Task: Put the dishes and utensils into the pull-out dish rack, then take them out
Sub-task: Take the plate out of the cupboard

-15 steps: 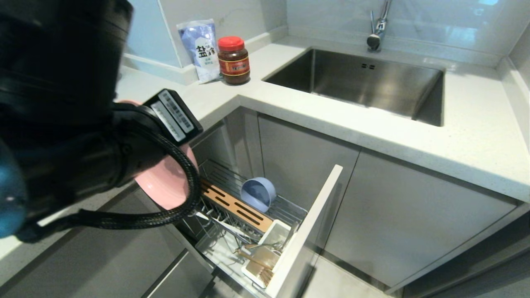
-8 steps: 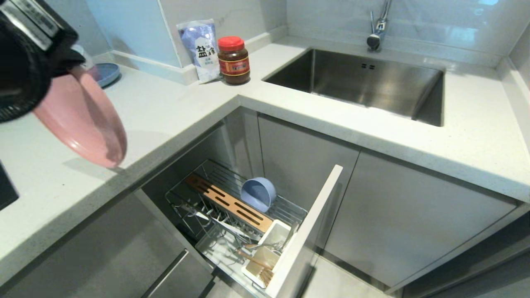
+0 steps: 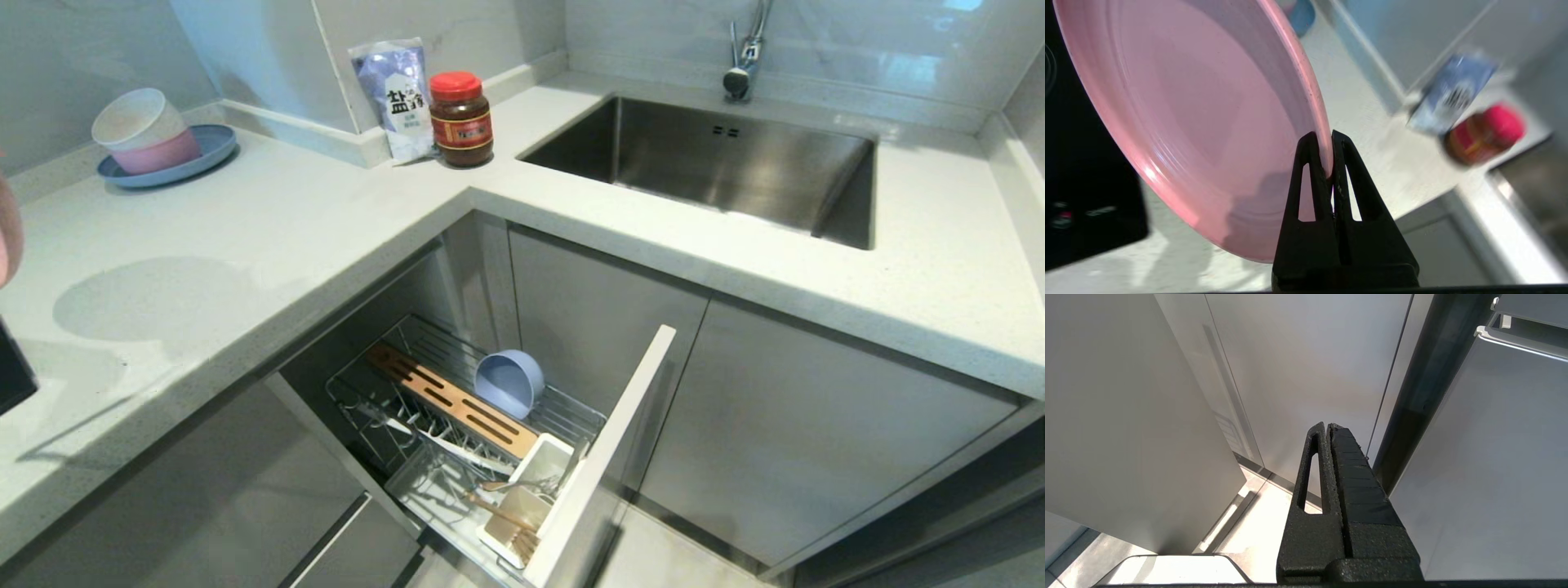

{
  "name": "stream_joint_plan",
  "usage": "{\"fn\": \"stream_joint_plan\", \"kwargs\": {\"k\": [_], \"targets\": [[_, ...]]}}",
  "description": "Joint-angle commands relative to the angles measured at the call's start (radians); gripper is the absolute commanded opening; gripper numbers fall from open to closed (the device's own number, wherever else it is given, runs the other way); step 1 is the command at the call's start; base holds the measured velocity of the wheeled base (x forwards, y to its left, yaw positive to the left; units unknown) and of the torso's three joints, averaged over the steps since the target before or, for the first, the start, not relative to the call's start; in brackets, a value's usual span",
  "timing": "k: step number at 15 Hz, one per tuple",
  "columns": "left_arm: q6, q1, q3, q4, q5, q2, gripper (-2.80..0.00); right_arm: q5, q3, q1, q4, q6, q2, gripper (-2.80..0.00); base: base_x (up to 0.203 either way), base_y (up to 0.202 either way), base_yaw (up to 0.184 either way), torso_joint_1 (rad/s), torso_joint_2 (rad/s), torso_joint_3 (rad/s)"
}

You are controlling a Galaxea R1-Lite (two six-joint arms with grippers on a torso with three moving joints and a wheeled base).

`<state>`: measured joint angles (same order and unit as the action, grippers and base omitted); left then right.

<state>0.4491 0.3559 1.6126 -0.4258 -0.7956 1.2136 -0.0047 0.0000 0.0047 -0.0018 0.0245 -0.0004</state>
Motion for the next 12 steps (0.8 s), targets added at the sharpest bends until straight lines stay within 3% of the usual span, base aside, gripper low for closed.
{"fn": "stream_joint_plan", "kwargs": {"k": [1, 3, 5, 8, 10, 12], "targets": [[-0.065, -0.127, 0.016, -0.131, 0.186, -0.010, -2.80, 0.000, 0.002, 0.000, -0.001, 0.000, -0.004, -2.80, 0.000, 0.000, 0.000, 0.000, 0.00, 0.000], [-0.117, -0.201, 0.038, -0.246, 0.273, -0.010, -2.80, 0.000, 0.002, 0.000, 0.000, 0.000, -0.004, -2.80, 0.000, 0.000, 0.000, 0.000, 0.00, 0.000], [-0.152, -0.262, 0.057, -0.312, 0.291, 0.018, -2.80, 0.000, 0.002, 0.001, 0.000, 0.000, -0.004, -2.80, 0.000, 0.000, 0.000, 0.000, 0.00, 0.000], [-0.176, -0.278, 0.073, -0.376, 0.296, 0.068, -2.80, 0.000, 0.002, 0.001, 0.000, 0.000, -0.004, -2.80, 0.000, 0.000, 0.000, 0.000, 0.00, 0.000], [-0.244, -0.278, 0.085, -0.420, 0.335, 0.095, -2.80, 0.000, 0.002, 0.001, 0.000, 0.000, -0.004, -2.80, 0.000, 0.000, 0.000, 0.000, 0.00, 0.000], [-0.353, -0.279, 0.094, -0.520, 0.391, 0.114, -2.80, 0.000, 0.002, 0.001, 0.000, 0.000, -0.004, -2.80, 0.000, 0.000, 0.000, 0.000, 0.00, 0.000]]}}
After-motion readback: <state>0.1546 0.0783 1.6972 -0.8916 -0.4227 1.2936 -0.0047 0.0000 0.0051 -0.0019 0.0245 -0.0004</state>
